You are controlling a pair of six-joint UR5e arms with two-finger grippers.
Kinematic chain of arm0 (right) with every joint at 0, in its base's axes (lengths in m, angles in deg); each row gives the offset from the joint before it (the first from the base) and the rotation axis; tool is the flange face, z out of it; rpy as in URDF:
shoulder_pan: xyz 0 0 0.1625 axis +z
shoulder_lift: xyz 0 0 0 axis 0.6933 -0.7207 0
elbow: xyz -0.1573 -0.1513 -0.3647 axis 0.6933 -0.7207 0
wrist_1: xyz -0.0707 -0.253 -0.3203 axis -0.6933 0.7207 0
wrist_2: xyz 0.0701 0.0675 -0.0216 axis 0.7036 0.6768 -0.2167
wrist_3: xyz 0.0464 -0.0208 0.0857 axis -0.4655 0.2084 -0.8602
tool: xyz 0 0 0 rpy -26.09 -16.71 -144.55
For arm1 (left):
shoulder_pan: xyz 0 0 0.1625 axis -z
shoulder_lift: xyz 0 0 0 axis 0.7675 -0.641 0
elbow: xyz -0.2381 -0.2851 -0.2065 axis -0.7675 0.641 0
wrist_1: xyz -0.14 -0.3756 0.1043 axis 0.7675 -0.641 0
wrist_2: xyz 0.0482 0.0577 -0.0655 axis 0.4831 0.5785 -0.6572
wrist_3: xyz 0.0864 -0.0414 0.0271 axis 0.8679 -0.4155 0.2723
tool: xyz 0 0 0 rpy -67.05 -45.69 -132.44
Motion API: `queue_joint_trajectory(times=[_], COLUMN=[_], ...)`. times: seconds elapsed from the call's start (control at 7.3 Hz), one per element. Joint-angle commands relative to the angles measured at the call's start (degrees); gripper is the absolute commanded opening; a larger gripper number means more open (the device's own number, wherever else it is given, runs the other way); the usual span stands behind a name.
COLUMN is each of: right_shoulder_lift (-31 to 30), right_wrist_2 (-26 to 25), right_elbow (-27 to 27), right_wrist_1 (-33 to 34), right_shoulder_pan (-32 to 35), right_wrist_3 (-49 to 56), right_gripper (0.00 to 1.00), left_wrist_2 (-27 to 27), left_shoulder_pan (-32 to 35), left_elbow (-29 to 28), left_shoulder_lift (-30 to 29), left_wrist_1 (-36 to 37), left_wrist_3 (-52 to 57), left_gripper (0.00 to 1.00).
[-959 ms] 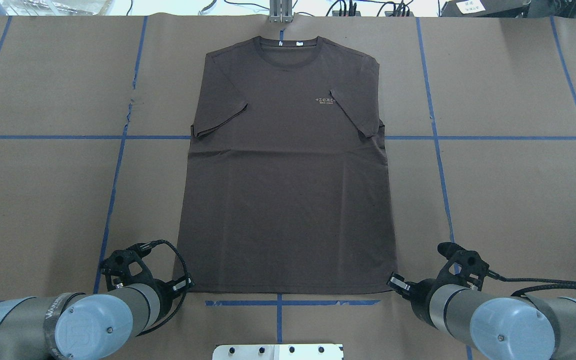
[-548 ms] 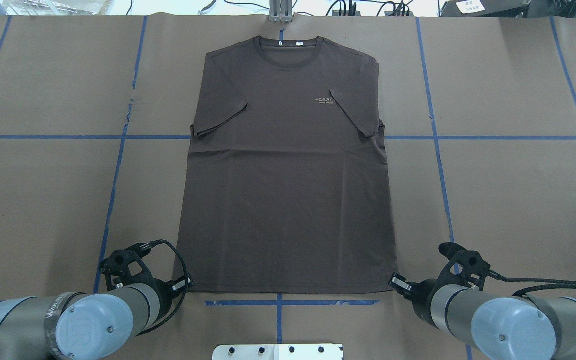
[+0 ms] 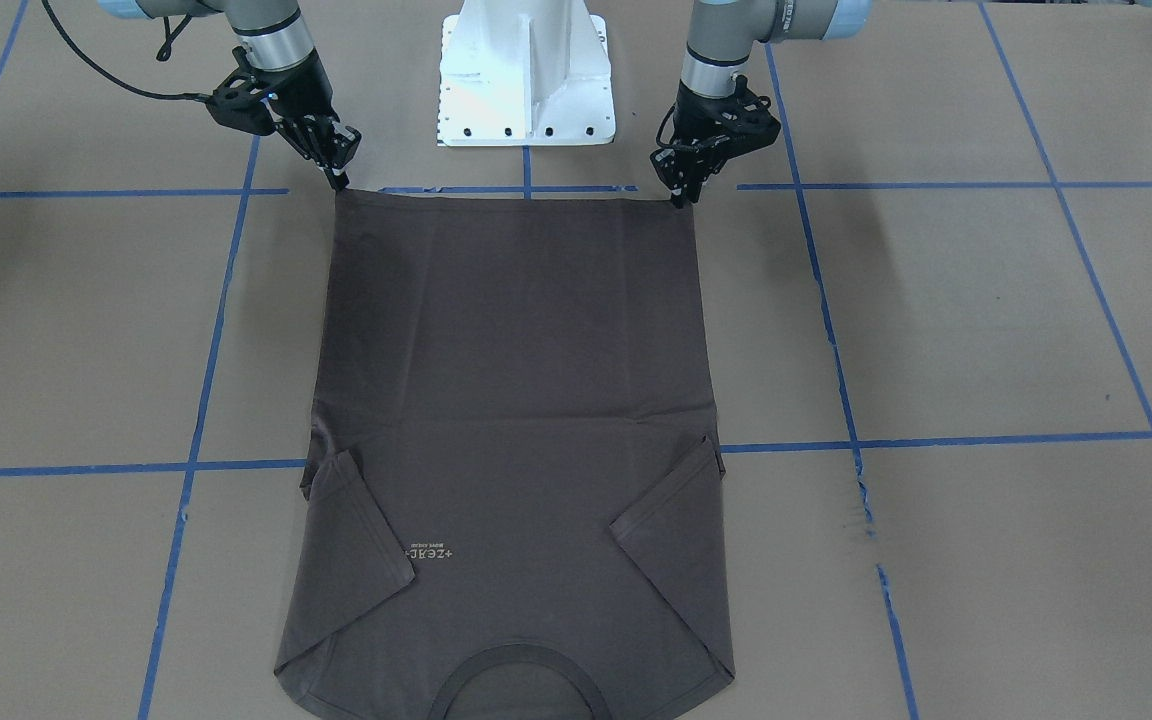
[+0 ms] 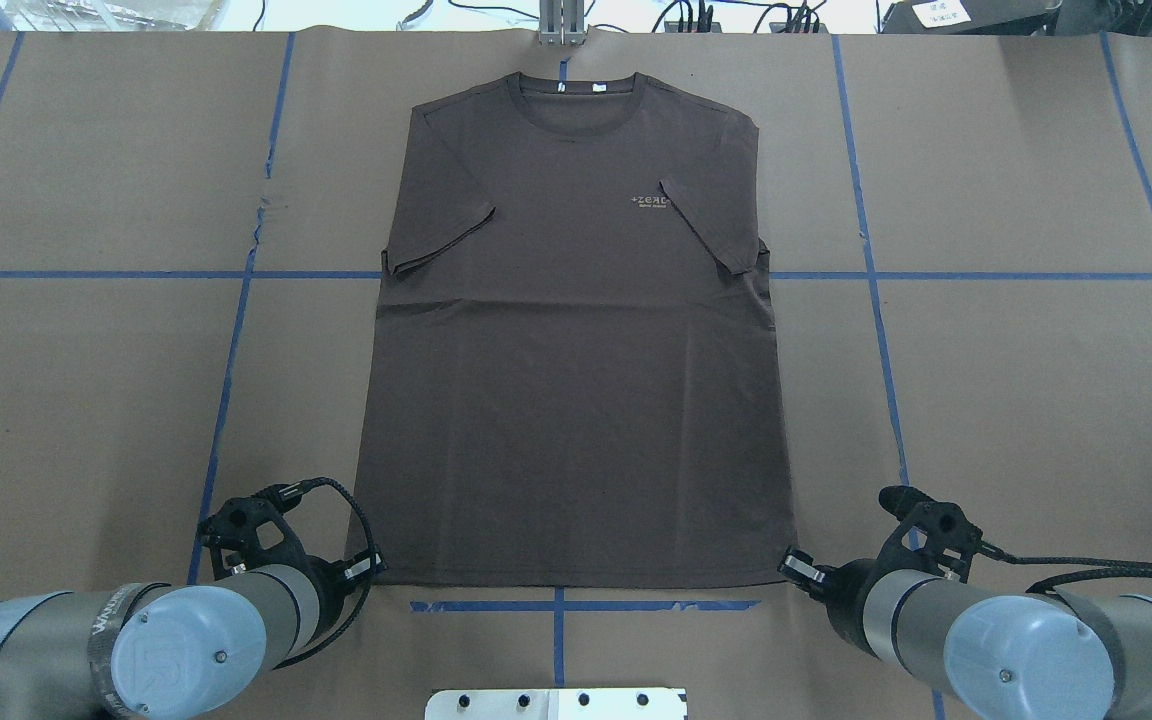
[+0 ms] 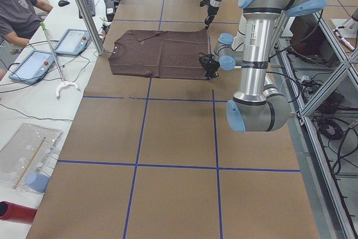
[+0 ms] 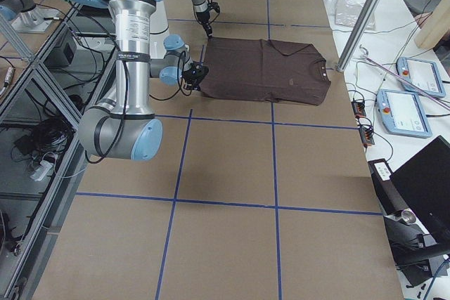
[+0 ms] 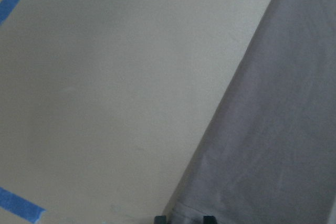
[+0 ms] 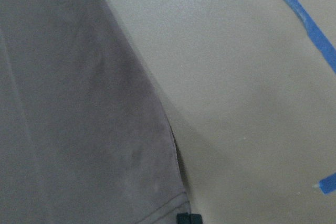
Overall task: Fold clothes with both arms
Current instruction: 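Grip both hem corners nearest the robot with both grippers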
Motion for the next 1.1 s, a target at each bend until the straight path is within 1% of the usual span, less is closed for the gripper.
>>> queue_joint_trajectory(times=[0.0, 0.55, 0.82, 0.96], right_shoulder_lift=[0.0, 0.0, 0.0, 0.0], right_wrist_2=[0.1, 0.1, 0.1, 0.1], right_elbow=[0.0, 0.4, 0.4, 0.4], right_wrist_1=[0.0, 0.0, 0.0, 0.0], right_shoulder_pan=[0.0, 0.0, 0.0, 0.0], right_wrist_3=[0.0, 0.0, 0.0, 0.0], right_gripper=[0.0, 0.0, 0.0, 0.0], left_wrist_2=[-0.1, -0.5, -0.6, -0.8], left_shoulder_pan=[0.0, -0.1, -0.1, -0.2], left_elbow=[0.1, 0.0, -1.1, -1.1], left_shoulder_lift=[0.0, 0.0, 0.0, -0.1], left_wrist_1=[0.0, 0.1, 0.0, 0.0], left_wrist_3=[0.0, 0.1, 0.0, 0.0], left_gripper=[0.34, 0.34, 0.34, 0.13])
